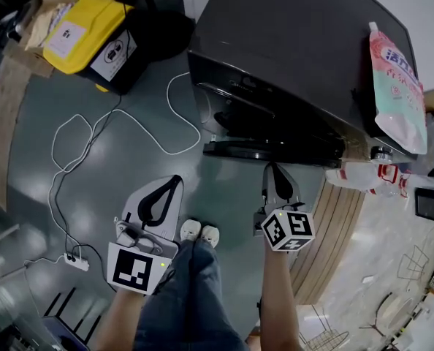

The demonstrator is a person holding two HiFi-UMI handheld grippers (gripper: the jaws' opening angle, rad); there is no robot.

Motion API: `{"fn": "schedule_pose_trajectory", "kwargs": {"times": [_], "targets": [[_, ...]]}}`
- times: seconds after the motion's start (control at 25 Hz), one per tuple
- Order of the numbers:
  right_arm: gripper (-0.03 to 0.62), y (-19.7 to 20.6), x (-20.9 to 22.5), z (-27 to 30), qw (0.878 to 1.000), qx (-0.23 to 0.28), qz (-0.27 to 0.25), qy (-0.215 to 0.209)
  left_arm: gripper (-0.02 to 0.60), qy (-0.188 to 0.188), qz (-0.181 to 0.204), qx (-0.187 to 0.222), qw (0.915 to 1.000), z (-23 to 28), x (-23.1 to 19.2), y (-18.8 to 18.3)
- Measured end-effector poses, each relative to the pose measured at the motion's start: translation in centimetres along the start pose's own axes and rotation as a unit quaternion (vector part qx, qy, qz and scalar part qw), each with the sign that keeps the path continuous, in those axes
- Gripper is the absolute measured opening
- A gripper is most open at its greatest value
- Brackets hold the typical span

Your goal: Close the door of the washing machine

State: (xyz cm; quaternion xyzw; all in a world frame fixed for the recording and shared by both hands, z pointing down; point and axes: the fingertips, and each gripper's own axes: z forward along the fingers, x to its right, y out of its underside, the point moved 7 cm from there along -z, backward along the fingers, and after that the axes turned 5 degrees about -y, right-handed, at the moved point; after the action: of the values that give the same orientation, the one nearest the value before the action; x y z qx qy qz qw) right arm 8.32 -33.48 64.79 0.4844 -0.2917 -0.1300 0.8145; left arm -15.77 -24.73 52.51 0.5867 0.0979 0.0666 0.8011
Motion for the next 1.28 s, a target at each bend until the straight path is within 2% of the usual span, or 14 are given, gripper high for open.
{"fn": "schedule_pose_trajectory", "kwargs": {"times": [0.28,0.56,1.04,1.28], "targets": [[0.009,-2.0,1.6,3.8,0.999,-0.005,-0.02,0.032,0.008,-0.003,-0.003,-0.004,1.0,0.4,-0.5,0.2],[0.011,-1.7,1.7,5.1,0.998,-0.016,-0.033,0.054,0.008,-0.007,-0.006,-0.007,0.9999,0.9,-1.4,0.6],[0.012,-1.6,1.9,5.2,0.998,-0.01,-0.034,0.05,0.008,0.001,0.0,0.001,1.0,1.4,-1.2,0.2],[0.011,-2.9,1.5,3.9,0.998,0.015,-0.025,0.053,0.008,0.007,0.0,0.007,1.0,0.7,-0.4,-0.5]]}}
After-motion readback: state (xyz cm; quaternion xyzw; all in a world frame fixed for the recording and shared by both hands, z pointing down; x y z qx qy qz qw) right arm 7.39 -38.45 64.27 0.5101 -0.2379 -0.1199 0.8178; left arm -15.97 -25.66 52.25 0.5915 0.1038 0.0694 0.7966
